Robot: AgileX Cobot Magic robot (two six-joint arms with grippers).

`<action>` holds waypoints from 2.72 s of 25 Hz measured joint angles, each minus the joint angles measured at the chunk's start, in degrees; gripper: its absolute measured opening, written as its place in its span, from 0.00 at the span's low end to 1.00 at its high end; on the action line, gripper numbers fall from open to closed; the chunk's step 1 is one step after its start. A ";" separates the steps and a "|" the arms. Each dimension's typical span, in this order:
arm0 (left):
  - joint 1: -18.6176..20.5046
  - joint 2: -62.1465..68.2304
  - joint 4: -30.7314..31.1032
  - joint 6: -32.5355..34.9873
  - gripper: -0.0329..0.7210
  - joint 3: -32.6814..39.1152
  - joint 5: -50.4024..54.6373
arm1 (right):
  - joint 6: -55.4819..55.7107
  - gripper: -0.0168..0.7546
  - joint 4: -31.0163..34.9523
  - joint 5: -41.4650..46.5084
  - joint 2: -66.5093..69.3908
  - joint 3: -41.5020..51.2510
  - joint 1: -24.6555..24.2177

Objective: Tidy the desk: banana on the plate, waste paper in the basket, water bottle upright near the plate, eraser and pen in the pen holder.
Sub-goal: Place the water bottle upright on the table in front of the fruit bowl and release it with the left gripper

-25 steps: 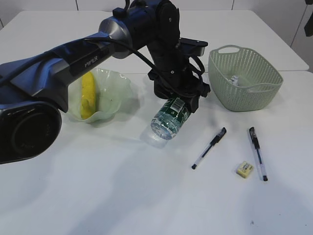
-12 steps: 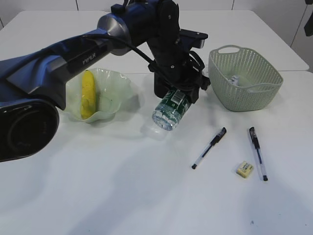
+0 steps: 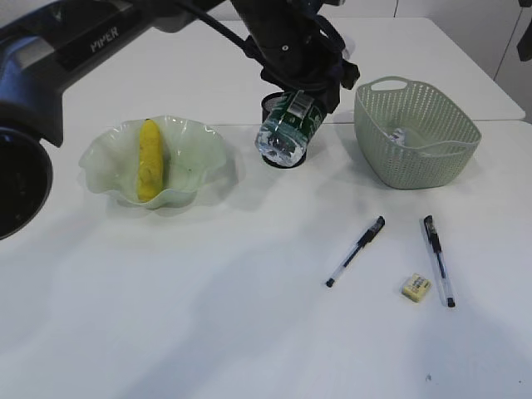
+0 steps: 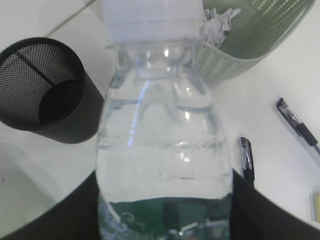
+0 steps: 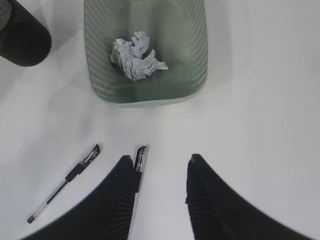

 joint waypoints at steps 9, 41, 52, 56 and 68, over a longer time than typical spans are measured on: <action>0.00 -5.04 2.02 0.00 0.54 0.00 -0.57 | 0.00 0.37 0.00 -0.14 0.00 0.00 0.00; 0.00 -22.95 9.75 0.00 0.54 0.00 -5.31 | 0.00 0.36 0.00 -0.63 0.00 0.00 0.00; 0.00 -30.47 12.93 0.00 0.54 0.00 -5.44 | 0.00 0.36 0.00 -0.87 0.00 0.00 0.00; 0.00 -33.92 14.39 0.00 0.54 -0.10 -5.44 | 0.00 0.36 0.00 -0.87 0.00 0.00 0.00; 0.00 -44.54 19.09 0.00 0.54 -0.20 -2.50 | 0.00 0.36 0.11 -0.98 0.00 0.00 0.00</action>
